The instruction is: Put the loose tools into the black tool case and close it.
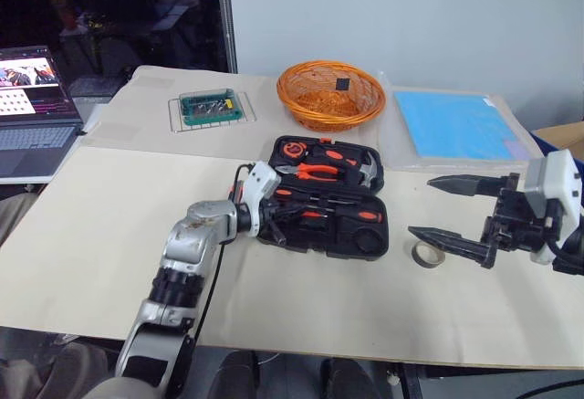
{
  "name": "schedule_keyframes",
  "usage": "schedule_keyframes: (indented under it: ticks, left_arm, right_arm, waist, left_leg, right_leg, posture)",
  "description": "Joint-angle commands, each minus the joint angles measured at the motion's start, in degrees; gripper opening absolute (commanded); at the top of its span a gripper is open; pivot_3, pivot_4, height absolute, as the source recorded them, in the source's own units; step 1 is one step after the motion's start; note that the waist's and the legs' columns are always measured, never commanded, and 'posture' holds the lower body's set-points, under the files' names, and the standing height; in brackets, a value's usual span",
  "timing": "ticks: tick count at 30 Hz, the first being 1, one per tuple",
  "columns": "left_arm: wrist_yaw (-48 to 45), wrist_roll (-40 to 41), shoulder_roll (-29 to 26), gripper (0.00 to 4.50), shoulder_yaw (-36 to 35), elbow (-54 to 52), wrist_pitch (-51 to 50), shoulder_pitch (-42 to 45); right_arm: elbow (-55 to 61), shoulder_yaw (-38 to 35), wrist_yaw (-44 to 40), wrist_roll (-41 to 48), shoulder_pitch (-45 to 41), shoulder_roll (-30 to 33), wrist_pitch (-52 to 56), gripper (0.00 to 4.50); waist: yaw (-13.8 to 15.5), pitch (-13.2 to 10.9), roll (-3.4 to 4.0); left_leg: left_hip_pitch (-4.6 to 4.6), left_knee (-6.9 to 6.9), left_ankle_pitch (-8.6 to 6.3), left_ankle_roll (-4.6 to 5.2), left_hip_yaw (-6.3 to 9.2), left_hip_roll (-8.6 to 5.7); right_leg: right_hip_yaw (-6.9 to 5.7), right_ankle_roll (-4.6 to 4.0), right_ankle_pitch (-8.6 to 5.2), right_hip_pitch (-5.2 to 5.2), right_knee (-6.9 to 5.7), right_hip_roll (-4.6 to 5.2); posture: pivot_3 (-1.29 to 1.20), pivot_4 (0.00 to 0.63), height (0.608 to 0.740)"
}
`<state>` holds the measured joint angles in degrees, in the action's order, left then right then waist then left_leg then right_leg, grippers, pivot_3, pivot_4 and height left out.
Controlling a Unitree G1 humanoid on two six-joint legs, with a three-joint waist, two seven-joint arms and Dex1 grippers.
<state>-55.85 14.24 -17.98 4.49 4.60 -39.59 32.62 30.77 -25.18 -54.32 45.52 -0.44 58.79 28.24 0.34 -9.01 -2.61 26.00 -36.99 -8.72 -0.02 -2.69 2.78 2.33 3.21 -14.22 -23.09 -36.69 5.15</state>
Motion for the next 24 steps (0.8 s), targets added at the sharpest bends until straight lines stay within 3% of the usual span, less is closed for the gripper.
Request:
schedule_keyframes:
  ticks: [1,9,16,24]
  left_arm:
    - [0.54,-0.33,-0.39,0.04,1.09,1.88,3.79,0.96]
    - [5.65,-2.07,2.26,0.04,1.72,10.51,9.36,3.5]
    - [8.75,0.91,4.16,0.04,-0.75,13.18,3.92,5.73]
    - [11.28,-3.92,2.82,0.04,4.05,16.47,4.23,8.76]
  right_arm:
    - [2.08,-1.69,0.63,-0.54,0.35,-0.42,0.21,4.5]
    - [4.12,-3.06,1.8,-0.14,1.28,-0.73,1.22,4.5]
    - [5.07,-4.2,2.18,-0.25,2.51,-1.18,1.65,4.5]
    - [5.13,-3.7,2.45,-0.82,2.48,-1.28,1.53,4.5]
  waist:
    - [0.18,0.01,0.01]
    - [0.34,0.01,0.02]
    - [0.08,0.02,0.03]
    - [0.19,0.02,0.04]
  left_leg:
    - [-0.06,0.0,0.0,0.0,-0.01,-0.01]
    - [-0.58,0.0,0.0,-0.01,-0.05,-0.03]
    - [-0.61,0.06,0.0,-0.01,-0.03,0.0]
    - [-0.65,0.06,0.0,-0.01,-0.03,-0.02]
  right_leg:
    - [0.0,-0.01,-0.01,0.04,-0.02,0.01]
    - [-0.02,-0.38,-0.23,0.63,0.15,0.1]
    - [-0.02,-0.06,-0.08,0.62,0.14,0.05]
    - [-0.02,-0.06,-0.09,0.7,0.24,0.07]
  posture:
    - [0.0,0.15,0.74]
    - [0.0,0.15,0.74]
    - [0.0,0.15,0.74]
    - [0.0,0.15,0.74]
